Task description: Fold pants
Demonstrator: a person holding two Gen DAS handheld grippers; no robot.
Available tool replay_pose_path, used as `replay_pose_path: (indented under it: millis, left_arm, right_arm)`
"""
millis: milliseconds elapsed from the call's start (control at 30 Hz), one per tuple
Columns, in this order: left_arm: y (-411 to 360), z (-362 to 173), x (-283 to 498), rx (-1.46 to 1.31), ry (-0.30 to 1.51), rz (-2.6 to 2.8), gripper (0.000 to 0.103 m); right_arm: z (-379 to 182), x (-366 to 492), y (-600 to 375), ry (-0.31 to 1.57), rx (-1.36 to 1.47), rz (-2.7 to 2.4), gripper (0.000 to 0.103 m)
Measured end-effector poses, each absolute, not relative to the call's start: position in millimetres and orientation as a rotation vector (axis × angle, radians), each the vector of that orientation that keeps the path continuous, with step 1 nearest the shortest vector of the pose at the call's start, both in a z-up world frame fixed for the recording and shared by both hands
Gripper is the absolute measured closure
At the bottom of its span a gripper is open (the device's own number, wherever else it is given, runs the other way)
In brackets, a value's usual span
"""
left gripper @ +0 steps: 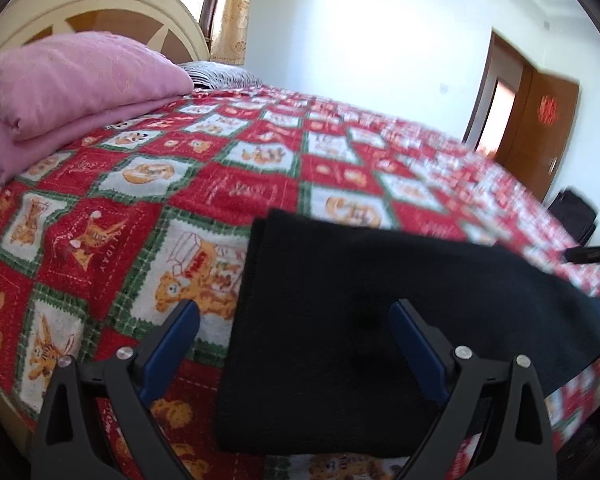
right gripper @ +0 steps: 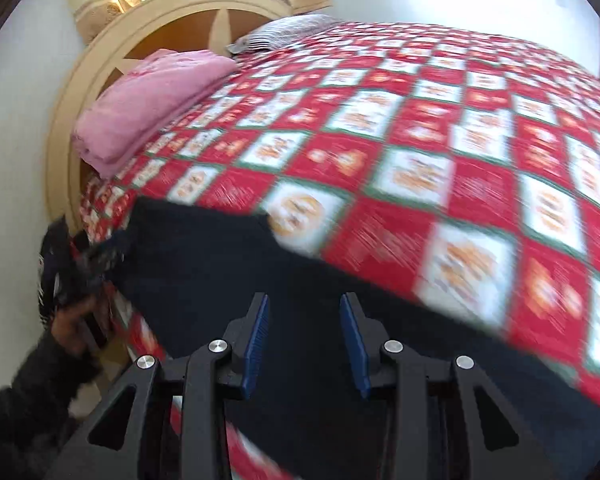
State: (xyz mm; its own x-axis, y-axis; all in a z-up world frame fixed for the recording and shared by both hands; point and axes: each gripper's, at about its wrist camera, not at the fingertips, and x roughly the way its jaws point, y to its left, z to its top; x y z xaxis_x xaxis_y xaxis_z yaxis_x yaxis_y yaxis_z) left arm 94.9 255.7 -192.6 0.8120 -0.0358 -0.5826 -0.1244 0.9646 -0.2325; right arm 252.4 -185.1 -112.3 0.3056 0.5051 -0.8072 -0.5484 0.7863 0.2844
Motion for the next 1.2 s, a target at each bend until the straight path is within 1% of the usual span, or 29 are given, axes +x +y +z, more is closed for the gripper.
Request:
replay_pose_path:
  millis: [167, 200, 233, 300, 333, 400, 433, 467, 533, 633, 800, 900, 933, 967, 1000, 1033, 1067, 1100, 1133, 1167, 1200]
  left_arm:
    - [267, -193, 96, -0.308, 0.627, 0.054, 0.009]
    - [267, -195, 97, -0.317, 0.63, 0.05, 0.012]
    - [267, -196, 97, -0.321, 0.631, 0.043, 0.016]
    - [262, -196, 99, -0.304, 0.63, 0.03, 0.02]
    - [260, -196, 99, -0.298, 0.628, 0.019, 0.026]
    - [255, -195, 102, -0.286, 0.635, -0.006, 0.035]
    - [252, -196, 104, -0.265, 0.642, 0.003, 0.035]
    - [251, -196, 103, -0.254, 0.642, 0.007, 0.035]
    - [253, -195, 102, -0.271, 0.638, 0.001, 0.035]
    - [260, -192, 100, -0.305, 0.625, 0.008, 0.035]
    - [258, -195, 106, -0.277, 0.64, 0.007, 0.035]
    - [258, -198, 109, -0.257, 0.65, -0.005, 0.035]
    - [258, -197, 108, -0.258, 0.656, -0.01, 0.035]
    - [258, -196, 108, -0.262, 0.66, -0.016, 0.036]
    - [258, -196, 107, -0.264, 0.661, -0.022, 0.042]
    - [258, -195, 107, -0.26, 0.662, -0.022, 0.043]
    - [257, -195, 107, -0.256, 0.662, -0.021, 0.045]
    - [257, -195, 107, -0.254, 0.661, -0.019, 0.048]
    - [256, -194, 106, -0.254, 0.657, -0.016, 0.057]
    - [256, -193, 106, -0.261, 0.656, -0.021, 0.061]
    - [255, -192, 105, -0.271, 0.657, -0.03, 0.071]
  right_arm:
    - [-134, 293, -141, 1.087, 0.017, 0.733, 0.064]
    - [-140, 302, -134, 1.104, 0.038, 0.732, 0.064]
    - [-144, 306, -131, 1.117, 0.053, 0.731, 0.064]
    - [-154, 314, -127, 1.163, 0.097, 0.739, 0.064]
    - [-157, 315, -128, 1.18, 0.11, 0.744, 0.064]
    - [-169, 319, -124, 1.235, 0.14, 0.774, 0.064]
    - [-172, 318, -122, 1.246, 0.151, 0.783, 0.071]
    - [-173, 317, -121, 1.239, 0.158, 0.797, 0.096]
    - [-172, 314, -120, 1.233, 0.181, 0.812, 0.097]
    - [-159, 309, -121, 1.172, 0.158, 0.803, 0.098]
    - [-169, 312, -119, 1.182, 0.105, 0.74, 0.098]
    - [-169, 307, -120, 1.161, 0.089, 0.758, 0.096]
    - [-168, 306, -121, 1.16, 0.092, 0.767, 0.093]
    - [-165, 303, -124, 1.152, 0.096, 0.77, 0.086]
    - [-159, 298, -128, 1.123, 0.085, 0.763, 0.082]
    - [-153, 291, -132, 1.084, 0.065, 0.752, 0.074]
    - [-150, 286, -134, 1.06, 0.056, 0.752, 0.071]
    - [-145, 279, -139, 1.034, 0.048, 0.769, 0.071]
    - [-142, 273, -144, 1.014, 0.061, 0.773, 0.071]
    - [-140, 267, -150, 0.995, 0.083, 0.776, 0.07]
    - [-138, 263, -153, 0.985, 0.099, 0.778, 0.07]
